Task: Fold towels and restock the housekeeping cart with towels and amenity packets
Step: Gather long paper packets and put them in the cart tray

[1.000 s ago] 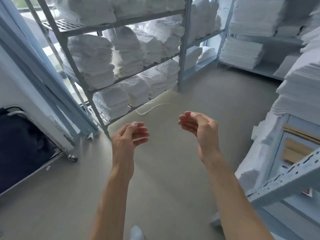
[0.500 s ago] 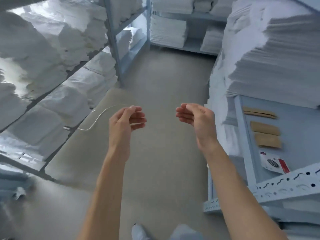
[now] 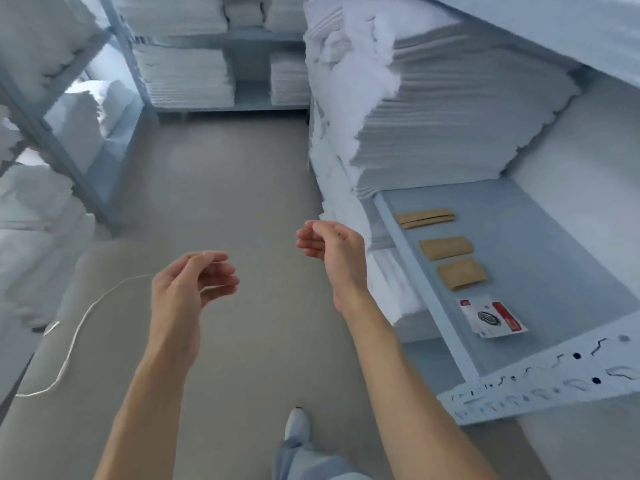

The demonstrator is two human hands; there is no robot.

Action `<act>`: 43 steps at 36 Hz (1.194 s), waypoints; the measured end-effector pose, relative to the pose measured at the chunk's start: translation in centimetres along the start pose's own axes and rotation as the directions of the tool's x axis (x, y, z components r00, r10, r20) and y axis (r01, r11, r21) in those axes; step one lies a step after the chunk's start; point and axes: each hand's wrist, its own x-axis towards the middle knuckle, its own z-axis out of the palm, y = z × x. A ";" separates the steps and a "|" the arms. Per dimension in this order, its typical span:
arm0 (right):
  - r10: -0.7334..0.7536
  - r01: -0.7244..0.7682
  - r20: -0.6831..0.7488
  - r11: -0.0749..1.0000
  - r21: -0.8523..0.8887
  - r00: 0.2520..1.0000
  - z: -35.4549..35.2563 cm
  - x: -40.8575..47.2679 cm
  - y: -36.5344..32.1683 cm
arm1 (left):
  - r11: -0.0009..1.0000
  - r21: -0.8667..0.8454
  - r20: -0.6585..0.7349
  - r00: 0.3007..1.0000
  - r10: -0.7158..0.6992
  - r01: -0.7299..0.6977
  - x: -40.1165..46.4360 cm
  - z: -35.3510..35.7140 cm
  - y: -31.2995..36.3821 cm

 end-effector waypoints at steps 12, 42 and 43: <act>-0.025 0.040 -0.226 0.997 0.062 0.974 -1.5 15.4 -2.9 | 0.994 0.078 0.206 0.974 -0.097 0.082 17.2 12.0 -0.4; 0.105 -0.076 -0.930 0.994 0.083 0.353 -6.4 27.0 2.7 | 0.751 0.599 0.699 0.277 -0.659 0.278 34.8 33.3 -13.9; 0.113 -0.079 -0.934 0.993 0.091 0.338 -6.7 27.2 3.0 | 0.743 0.613 0.693 0.269 -0.669 0.268 34.9 33.7 -14.3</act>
